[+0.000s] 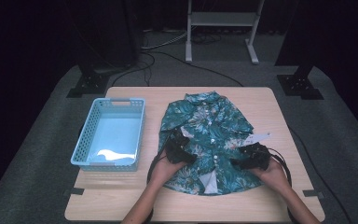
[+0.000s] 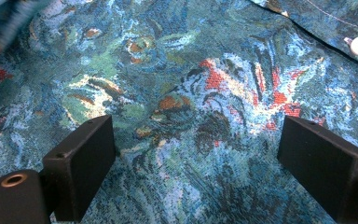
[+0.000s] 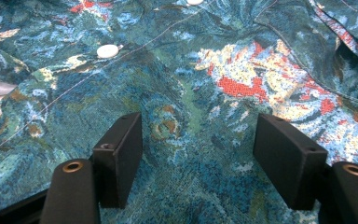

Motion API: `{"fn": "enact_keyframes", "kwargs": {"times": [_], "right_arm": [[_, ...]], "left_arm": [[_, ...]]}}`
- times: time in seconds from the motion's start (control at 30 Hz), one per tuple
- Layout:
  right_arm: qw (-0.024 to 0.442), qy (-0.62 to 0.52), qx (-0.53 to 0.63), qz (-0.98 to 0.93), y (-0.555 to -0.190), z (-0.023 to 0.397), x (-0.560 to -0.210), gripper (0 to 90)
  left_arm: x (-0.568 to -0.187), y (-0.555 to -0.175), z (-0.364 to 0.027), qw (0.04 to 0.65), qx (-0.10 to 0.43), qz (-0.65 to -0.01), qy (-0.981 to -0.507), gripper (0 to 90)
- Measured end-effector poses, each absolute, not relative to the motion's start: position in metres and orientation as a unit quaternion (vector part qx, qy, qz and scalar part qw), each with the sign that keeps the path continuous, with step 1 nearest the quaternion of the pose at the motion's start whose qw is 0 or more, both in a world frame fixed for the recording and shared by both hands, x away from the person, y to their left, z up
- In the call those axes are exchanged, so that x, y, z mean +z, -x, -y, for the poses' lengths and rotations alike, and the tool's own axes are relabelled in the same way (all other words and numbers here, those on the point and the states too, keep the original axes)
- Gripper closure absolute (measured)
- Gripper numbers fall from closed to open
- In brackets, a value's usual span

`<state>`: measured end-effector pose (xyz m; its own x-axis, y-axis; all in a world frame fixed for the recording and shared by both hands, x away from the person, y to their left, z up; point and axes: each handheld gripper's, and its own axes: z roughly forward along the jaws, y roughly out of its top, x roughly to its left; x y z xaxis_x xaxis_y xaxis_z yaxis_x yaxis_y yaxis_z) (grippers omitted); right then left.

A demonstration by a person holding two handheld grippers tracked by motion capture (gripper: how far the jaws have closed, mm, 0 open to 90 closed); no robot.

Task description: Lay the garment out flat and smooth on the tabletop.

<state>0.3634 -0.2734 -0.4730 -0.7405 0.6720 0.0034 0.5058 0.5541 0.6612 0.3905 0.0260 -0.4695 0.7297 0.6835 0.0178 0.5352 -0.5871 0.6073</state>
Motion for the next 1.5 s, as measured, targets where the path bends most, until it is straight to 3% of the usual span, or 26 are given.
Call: {"fn": "enact_keyframes", "kwargs": {"times": [1.5], "right_arm": [[0.115,-0.296,0.350,-0.881,-0.260,0.282,-0.477,32.6]], "left_arm": [[-0.474,-0.289,-0.038,0.322,0.115,-0.295,-0.892,9.5]]}}
